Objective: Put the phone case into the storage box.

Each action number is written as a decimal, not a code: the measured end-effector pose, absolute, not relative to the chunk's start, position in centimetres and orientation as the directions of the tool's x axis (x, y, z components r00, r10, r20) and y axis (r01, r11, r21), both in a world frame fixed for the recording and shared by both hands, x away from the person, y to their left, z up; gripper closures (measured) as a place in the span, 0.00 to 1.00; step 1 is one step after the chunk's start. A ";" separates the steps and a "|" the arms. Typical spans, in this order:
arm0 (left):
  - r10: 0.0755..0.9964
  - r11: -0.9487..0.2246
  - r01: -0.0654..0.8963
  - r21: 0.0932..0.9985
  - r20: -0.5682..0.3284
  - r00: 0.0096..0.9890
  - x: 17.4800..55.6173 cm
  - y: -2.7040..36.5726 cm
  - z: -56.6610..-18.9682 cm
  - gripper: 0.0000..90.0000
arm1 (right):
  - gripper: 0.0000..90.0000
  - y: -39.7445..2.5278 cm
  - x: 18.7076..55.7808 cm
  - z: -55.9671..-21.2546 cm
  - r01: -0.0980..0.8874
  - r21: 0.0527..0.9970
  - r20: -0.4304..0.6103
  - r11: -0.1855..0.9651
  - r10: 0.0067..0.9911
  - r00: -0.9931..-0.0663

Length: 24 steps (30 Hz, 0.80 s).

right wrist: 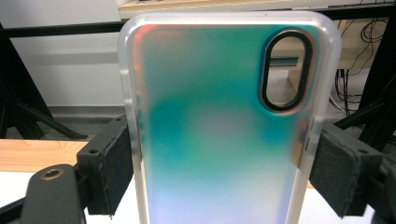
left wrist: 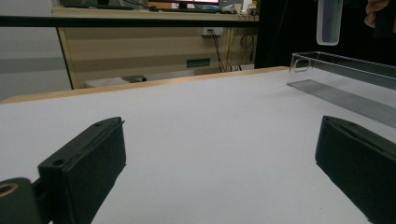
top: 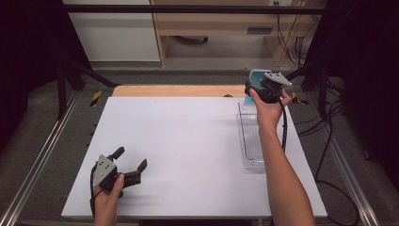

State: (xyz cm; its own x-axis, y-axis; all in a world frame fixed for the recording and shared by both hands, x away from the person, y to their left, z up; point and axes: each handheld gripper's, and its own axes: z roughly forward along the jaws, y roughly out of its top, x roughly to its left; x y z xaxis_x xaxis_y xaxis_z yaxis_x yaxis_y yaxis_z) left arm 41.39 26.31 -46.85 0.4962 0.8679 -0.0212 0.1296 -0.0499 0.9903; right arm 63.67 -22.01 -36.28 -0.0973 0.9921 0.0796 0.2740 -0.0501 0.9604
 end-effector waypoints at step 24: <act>0.868 -0.042 0.111 0.993 -0.018 0.496 41.2 26.7 -46.6 0.02 | 0.20 -22.1 65.0 -38.9 0.315 0.947 0.085 -0.064 0.995 -0.056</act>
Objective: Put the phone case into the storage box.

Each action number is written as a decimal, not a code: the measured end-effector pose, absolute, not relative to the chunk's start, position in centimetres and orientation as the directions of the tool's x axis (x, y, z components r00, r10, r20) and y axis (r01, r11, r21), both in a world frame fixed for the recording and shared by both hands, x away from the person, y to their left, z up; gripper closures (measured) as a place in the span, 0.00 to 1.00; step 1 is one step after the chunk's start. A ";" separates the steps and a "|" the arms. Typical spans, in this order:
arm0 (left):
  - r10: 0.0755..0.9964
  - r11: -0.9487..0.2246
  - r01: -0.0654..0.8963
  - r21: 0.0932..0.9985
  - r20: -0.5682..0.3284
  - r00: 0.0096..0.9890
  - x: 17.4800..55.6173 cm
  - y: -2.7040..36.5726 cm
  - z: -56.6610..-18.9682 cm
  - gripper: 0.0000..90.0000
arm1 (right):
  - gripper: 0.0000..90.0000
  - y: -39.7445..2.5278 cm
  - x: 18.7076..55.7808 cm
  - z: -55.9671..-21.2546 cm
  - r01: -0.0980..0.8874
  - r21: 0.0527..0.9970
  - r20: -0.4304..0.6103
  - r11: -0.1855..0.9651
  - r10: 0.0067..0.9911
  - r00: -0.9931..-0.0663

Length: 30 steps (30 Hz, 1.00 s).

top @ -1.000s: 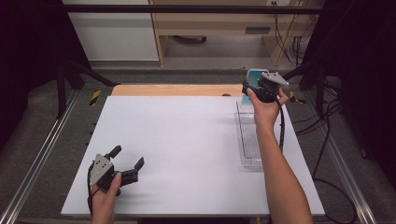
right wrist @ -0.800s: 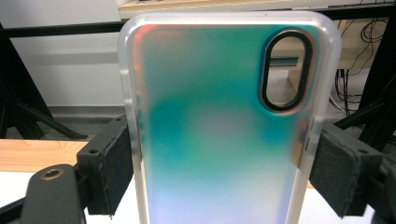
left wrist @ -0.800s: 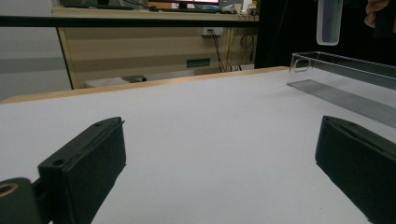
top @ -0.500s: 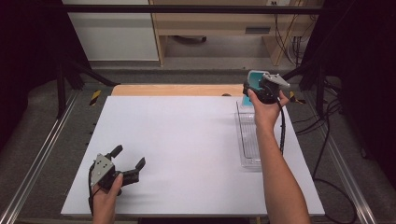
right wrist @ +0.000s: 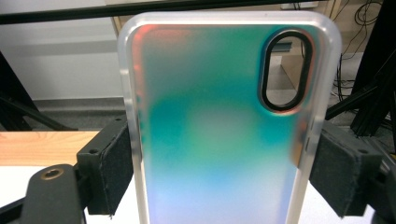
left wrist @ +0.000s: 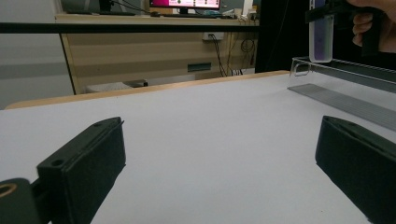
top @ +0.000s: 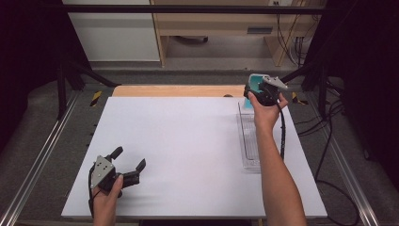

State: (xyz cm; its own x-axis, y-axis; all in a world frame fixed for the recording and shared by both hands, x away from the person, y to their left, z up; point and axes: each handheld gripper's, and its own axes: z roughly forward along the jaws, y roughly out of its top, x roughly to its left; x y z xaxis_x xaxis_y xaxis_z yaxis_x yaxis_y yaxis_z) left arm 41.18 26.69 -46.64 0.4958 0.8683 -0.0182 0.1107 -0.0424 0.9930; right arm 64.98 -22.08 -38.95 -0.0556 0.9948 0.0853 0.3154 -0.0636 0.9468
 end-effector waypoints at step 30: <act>0.849 -0.029 0.109 0.994 -0.033 0.527 41.0 26.5 -46.6 0.02 | 0.19 -20.9 65.5 -42.4 0.343 0.939 0.035 -0.021 0.999 -0.036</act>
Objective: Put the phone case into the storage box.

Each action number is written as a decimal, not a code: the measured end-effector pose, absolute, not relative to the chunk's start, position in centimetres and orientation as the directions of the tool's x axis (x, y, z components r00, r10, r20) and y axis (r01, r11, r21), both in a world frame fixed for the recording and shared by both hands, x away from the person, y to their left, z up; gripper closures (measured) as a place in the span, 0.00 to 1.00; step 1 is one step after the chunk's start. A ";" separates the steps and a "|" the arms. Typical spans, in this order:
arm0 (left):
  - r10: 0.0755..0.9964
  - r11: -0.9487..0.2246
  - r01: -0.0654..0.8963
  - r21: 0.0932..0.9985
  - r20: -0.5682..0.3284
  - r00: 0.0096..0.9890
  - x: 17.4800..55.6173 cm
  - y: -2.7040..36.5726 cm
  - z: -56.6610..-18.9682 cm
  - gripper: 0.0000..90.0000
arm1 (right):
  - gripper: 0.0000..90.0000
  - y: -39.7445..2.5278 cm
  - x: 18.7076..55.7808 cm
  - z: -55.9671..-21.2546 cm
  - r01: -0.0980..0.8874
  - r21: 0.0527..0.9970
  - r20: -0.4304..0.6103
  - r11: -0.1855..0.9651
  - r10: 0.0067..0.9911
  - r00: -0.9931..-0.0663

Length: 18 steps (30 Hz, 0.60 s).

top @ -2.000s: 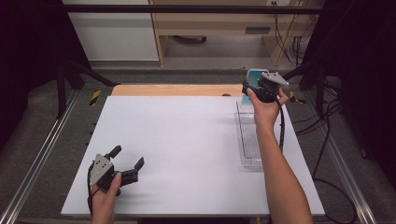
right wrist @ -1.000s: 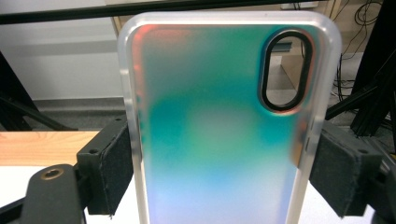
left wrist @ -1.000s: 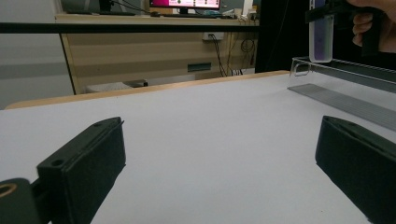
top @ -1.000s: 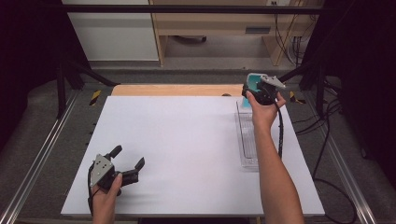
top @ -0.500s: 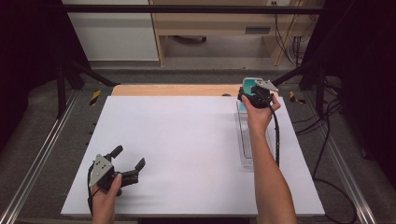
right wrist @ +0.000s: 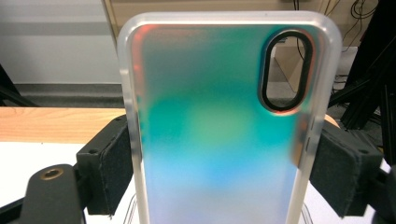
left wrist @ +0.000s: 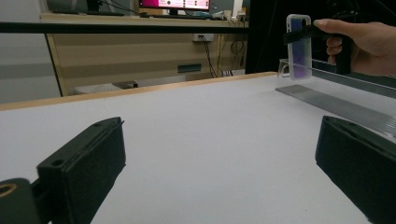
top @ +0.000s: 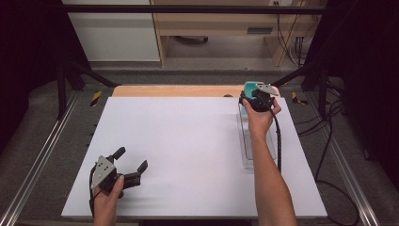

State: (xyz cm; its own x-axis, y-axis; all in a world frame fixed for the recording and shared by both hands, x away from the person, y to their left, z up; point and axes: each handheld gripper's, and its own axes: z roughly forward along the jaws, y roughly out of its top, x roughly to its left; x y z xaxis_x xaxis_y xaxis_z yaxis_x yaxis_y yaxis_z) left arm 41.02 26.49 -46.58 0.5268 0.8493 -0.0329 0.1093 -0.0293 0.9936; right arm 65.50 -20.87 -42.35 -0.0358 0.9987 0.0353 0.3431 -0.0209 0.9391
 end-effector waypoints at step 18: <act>0.851 -0.007 0.113 0.994 -0.054 0.522 40.9 26.8 -46.6 0.02 | 0.19 -21.0 65.3 -43.5 0.354 0.935 -0.003 0.015 0.999 -0.037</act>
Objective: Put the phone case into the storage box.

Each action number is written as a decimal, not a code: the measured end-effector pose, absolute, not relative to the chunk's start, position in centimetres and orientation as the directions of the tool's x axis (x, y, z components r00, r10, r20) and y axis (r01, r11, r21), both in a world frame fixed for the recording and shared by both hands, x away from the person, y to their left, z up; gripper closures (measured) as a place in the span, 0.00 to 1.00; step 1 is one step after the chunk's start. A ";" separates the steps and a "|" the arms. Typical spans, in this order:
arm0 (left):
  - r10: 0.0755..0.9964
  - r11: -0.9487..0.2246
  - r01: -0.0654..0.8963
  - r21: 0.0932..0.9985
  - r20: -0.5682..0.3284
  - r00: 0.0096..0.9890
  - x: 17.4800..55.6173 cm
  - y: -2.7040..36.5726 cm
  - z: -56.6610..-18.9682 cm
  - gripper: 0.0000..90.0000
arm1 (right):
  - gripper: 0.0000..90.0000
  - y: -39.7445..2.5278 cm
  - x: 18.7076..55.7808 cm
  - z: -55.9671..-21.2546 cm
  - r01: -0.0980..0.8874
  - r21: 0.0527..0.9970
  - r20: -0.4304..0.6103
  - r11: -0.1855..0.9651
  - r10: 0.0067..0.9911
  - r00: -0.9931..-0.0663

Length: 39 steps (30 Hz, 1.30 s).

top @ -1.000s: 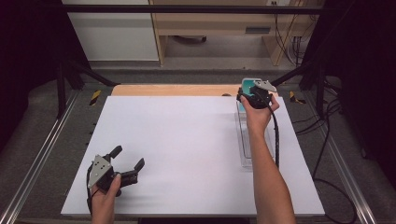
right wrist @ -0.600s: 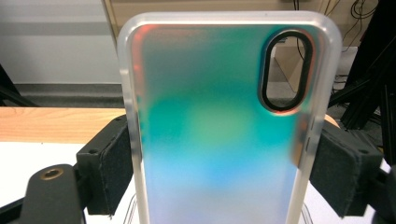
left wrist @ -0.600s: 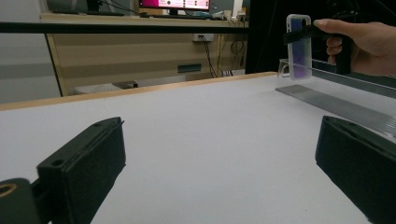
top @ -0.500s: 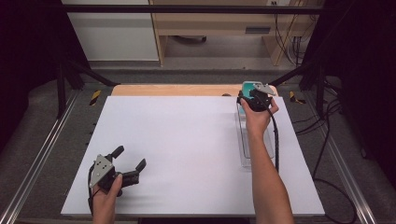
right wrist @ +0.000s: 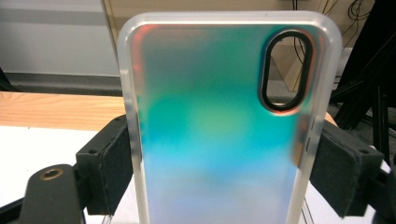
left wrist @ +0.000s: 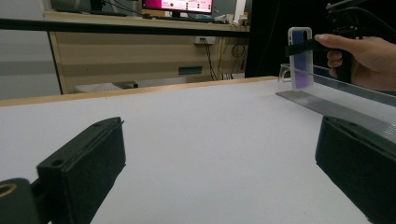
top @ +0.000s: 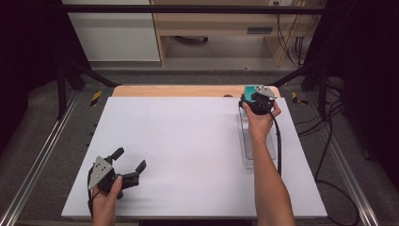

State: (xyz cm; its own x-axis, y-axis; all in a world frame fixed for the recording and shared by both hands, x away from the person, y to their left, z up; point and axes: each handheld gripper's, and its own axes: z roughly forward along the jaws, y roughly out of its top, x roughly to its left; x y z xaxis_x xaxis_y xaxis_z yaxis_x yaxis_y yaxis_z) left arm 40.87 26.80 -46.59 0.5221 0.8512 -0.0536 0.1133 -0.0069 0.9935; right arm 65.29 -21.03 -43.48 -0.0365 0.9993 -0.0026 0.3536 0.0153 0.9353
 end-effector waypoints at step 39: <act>0.844 -0.009 0.117 0.993 -0.056 0.533 41.0 26.5 -46.6 0.02 | 0.19 -20.5 65.4 -44.6 0.385 0.922 -0.004 0.024 0.999 -0.051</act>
